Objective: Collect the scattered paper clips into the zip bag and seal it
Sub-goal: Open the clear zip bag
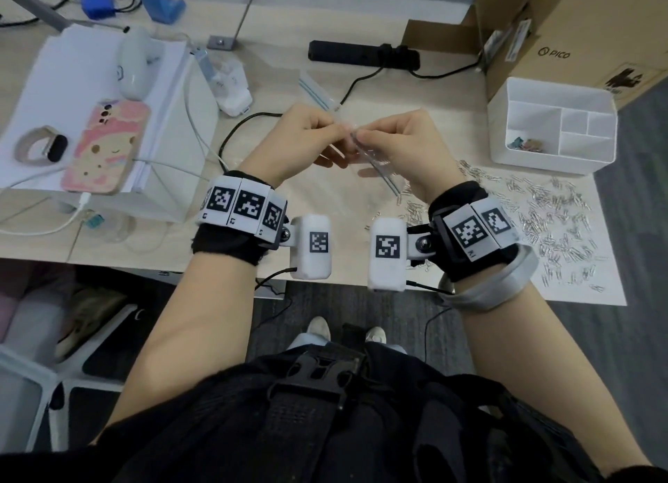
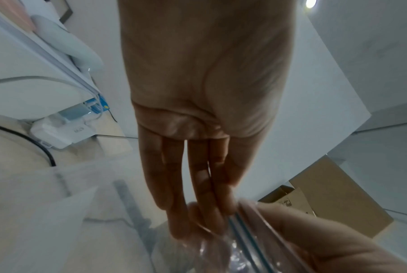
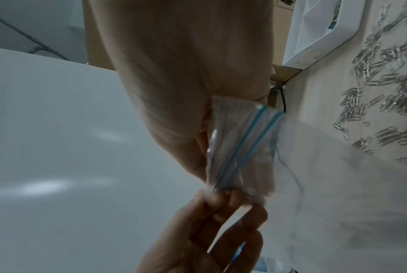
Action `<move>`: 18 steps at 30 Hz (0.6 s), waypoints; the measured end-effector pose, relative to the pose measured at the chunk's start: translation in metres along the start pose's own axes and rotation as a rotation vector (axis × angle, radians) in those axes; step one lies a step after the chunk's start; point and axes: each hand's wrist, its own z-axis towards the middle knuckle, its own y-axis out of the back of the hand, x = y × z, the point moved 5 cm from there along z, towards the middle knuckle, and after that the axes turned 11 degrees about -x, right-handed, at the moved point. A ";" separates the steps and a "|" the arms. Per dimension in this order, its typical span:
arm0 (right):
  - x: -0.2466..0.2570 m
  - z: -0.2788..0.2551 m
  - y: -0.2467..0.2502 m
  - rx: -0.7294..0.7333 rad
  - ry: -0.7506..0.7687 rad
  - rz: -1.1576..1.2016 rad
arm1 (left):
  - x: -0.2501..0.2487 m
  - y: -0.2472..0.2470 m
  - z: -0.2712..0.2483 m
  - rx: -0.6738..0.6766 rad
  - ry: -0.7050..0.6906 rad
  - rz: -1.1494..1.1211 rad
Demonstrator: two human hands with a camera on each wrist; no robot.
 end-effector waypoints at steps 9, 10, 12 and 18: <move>-0.009 0.002 0.003 -0.010 -0.080 0.066 | 0.000 0.003 -0.003 -0.015 0.024 -0.037; -0.010 0.001 0.003 -0.009 -0.086 0.068 | 0.000 0.002 -0.004 -0.007 0.026 -0.038; -0.011 0.000 0.001 -0.006 -0.098 0.072 | 0.000 0.002 -0.005 0.007 0.034 -0.041; -0.015 0.000 -0.001 -0.024 -0.131 0.096 | 0.001 -0.001 -0.007 0.020 0.084 -0.054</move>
